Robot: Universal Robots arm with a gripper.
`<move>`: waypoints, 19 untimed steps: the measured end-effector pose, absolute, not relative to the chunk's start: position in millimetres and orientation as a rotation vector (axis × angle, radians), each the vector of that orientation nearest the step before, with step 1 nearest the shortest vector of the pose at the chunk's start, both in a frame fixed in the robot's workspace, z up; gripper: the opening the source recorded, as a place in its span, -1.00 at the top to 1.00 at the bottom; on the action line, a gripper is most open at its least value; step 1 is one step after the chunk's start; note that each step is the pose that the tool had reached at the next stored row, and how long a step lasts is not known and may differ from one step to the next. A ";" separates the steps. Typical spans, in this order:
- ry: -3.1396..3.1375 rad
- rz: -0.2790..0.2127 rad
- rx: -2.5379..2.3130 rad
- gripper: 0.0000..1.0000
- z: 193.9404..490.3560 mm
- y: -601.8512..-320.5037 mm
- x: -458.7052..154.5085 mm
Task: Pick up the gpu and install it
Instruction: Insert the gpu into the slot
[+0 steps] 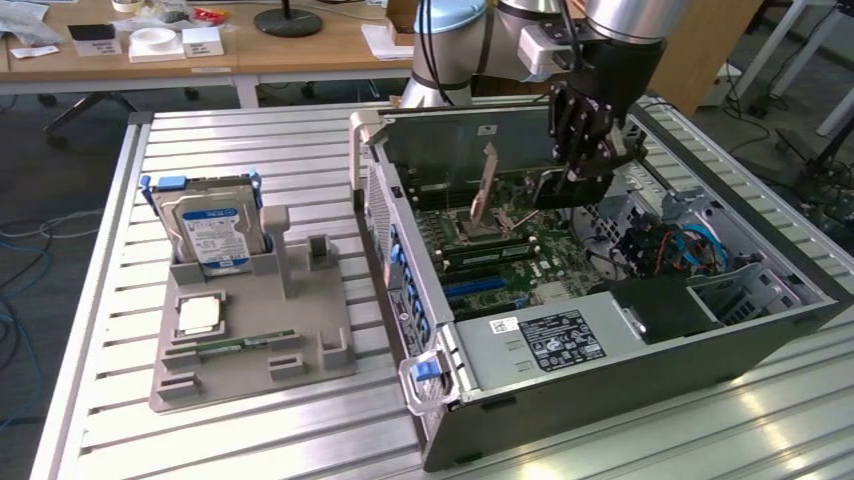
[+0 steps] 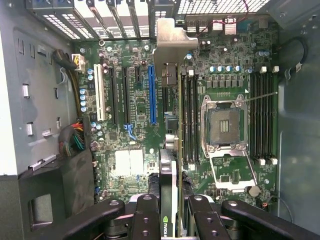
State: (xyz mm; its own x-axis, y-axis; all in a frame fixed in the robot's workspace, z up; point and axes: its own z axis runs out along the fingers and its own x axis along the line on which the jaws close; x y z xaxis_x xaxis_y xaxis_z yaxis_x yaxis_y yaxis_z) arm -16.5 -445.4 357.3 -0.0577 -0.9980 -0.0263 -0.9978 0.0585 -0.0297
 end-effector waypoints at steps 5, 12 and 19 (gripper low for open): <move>2.256 -0.005 -2.129 0.47 353.8 -445.4 -16.8; 2.256 -0.006 -2.129 0.47 352.3 -445.4 -16.9; 2.257 -0.006 -2.129 0.47 350.4 -445.4 -16.9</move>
